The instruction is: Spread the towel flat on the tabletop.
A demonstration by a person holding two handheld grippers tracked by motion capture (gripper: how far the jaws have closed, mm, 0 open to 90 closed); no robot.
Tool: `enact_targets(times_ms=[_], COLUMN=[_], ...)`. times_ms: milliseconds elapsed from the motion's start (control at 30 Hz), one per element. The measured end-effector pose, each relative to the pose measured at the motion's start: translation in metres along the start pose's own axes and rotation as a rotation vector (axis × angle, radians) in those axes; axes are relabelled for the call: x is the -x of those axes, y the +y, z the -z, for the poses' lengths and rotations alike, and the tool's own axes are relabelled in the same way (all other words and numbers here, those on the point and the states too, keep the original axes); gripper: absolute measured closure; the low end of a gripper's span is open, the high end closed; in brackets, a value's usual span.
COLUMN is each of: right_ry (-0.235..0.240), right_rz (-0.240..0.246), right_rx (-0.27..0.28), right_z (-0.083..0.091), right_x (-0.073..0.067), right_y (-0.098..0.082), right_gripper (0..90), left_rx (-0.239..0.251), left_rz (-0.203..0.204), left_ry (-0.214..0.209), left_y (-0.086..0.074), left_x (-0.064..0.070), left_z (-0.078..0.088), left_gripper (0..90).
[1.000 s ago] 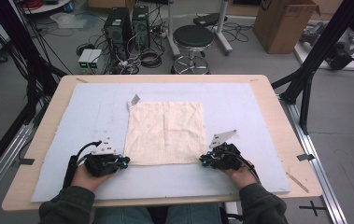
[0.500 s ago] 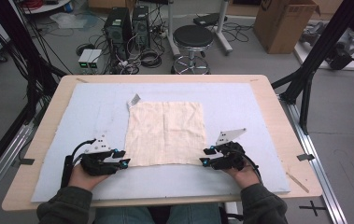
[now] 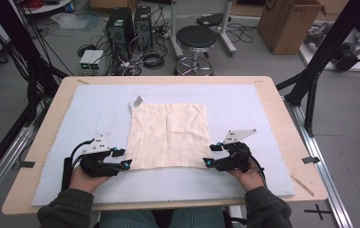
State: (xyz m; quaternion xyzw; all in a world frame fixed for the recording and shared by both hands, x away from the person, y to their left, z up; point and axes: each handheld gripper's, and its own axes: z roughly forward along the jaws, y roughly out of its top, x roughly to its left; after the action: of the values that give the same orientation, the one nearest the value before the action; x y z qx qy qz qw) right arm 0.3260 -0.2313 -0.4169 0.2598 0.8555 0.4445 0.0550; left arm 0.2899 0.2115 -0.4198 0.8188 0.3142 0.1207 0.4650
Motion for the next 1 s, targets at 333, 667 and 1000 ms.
enact_targets(times_ms=[333,667,1000], right_ry=[-0.018,-0.035,-0.055], right_rz=[-0.009,-0.014,-0.008], right_rx=[0.025,0.032,0.020], right_z=[0.0006,-0.0007,-0.0033], right_x=[0.0008,0.0016,0.0023], right_y=[0.0021,0.0037,0.0038], right_gripper=[30.9,24.7,21.4], left_rx=[0.007,0.010,0.018], left_rz=[-0.001,-0.002,0.003], left_ry=[0.001,0.017,0.034], left_y=[0.0004,0.0001,-0.0001], left_x=[0.0015,0.0013,0.0001], left_z=[0.0005,0.0030,0.0036], left_gripper=[43.3,39.6,34.8])
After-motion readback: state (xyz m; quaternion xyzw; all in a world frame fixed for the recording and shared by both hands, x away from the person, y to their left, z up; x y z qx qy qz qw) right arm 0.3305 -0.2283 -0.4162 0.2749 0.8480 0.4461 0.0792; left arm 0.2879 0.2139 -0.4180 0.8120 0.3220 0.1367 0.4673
